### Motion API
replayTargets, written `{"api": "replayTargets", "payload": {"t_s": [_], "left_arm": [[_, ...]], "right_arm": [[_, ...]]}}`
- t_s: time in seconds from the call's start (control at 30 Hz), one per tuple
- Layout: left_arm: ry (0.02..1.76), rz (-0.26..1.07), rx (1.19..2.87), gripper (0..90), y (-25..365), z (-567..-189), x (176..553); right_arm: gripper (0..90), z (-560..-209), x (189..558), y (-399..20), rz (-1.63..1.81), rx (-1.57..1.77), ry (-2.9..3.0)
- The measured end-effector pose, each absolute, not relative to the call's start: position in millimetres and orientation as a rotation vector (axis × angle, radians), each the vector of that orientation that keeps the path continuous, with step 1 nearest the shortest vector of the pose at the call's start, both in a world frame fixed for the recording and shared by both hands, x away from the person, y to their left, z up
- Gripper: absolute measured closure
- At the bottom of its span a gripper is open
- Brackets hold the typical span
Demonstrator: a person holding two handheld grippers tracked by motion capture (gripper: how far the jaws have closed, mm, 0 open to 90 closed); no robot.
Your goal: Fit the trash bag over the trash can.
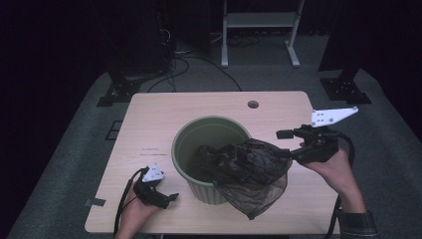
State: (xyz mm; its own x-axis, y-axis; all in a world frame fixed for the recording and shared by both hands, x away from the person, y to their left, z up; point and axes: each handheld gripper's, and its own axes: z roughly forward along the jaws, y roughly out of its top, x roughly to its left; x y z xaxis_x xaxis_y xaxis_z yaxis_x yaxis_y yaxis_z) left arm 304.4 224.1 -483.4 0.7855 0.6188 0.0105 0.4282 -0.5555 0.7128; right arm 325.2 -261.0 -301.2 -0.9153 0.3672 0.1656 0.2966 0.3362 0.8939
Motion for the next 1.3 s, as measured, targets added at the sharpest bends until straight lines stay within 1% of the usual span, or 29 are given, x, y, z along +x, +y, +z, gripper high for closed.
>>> {"api": "replayTargets", "payload": {"t_s": [0.1, 0.13, 0.17, 0.27, 0.33, 0.6, 0.83, 1.03, 1.1, 1.17, 1.23, 1.3], "left_arm": [[0.773, 0.338, 2.244, 0.0, 224.1, -483.4, 304.4], [0.773, 0.338, 2.244, 0.0, 224.1, -483.4, 304.3], [0.773, 0.338, 2.244, 0.0, 224.1, -483.4, 304.4], [0.774, 0.336, 2.246, 0.0, 224.2, -483.2, 304.4], [0.773, 0.336, 2.246, 0.0, 224.2, -483.2, 304.3], [0.775, 0.339, 2.243, 0.0, 224.1, -483.3, 304.3], [0.778, 0.340, 2.242, 0.0, 224.2, -483.3, 303.9], [0.777, 0.341, 2.243, 0.0, 224.4, -483.3, 303.5], [0.777, 0.341, 2.243, 0.0, 224.5, -483.3, 303.3], [0.779, 0.344, 2.244, 0.0, 225.0, -483.2, 302.5], [0.781, 0.342, 2.242, 0.0, 225.4, -483.2, 301.7], [0.778, 0.341, 2.244, 0.0, 225.8, -483.2, 301.4]], "right_arm": [[27.7, -307.7, 332.7, -247.6, 1.632, 0.645, 2.562], [31.1, -310.2, 335.1, -244.3, 1.632, 0.651, 2.579], [41.0, -312.4, 336.7, -242.1, 1.638, 0.652, 2.598], [75.5, -317.7, 337.2, -237.8, 1.648, 0.591, 2.654], [88.7, -319.0, 336.6, -235.2, 1.619, 0.575, 2.656], [89.4, -306.1, 349.7, -229.2, 1.586, 0.588, 2.542], [89.2, -293.8, 380.5, -205.6, 1.469, 0.577, 2.515], [88.0, -294.3, 409.2, -186.5, 1.379, 0.603, 2.515], [87.6, -295.1, 413.3, -184.5, 1.372, 0.606, 2.511], [83.6, -297.5, 421.4, -180.4, 1.379, 0.620, 2.507], [73.5, -298.4, 422.2, -179.3, 1.393, 0.630, 2.498], [61.4, -298.1, 421.1, -179.7, 1.401, 0.648, 2.485]]}}
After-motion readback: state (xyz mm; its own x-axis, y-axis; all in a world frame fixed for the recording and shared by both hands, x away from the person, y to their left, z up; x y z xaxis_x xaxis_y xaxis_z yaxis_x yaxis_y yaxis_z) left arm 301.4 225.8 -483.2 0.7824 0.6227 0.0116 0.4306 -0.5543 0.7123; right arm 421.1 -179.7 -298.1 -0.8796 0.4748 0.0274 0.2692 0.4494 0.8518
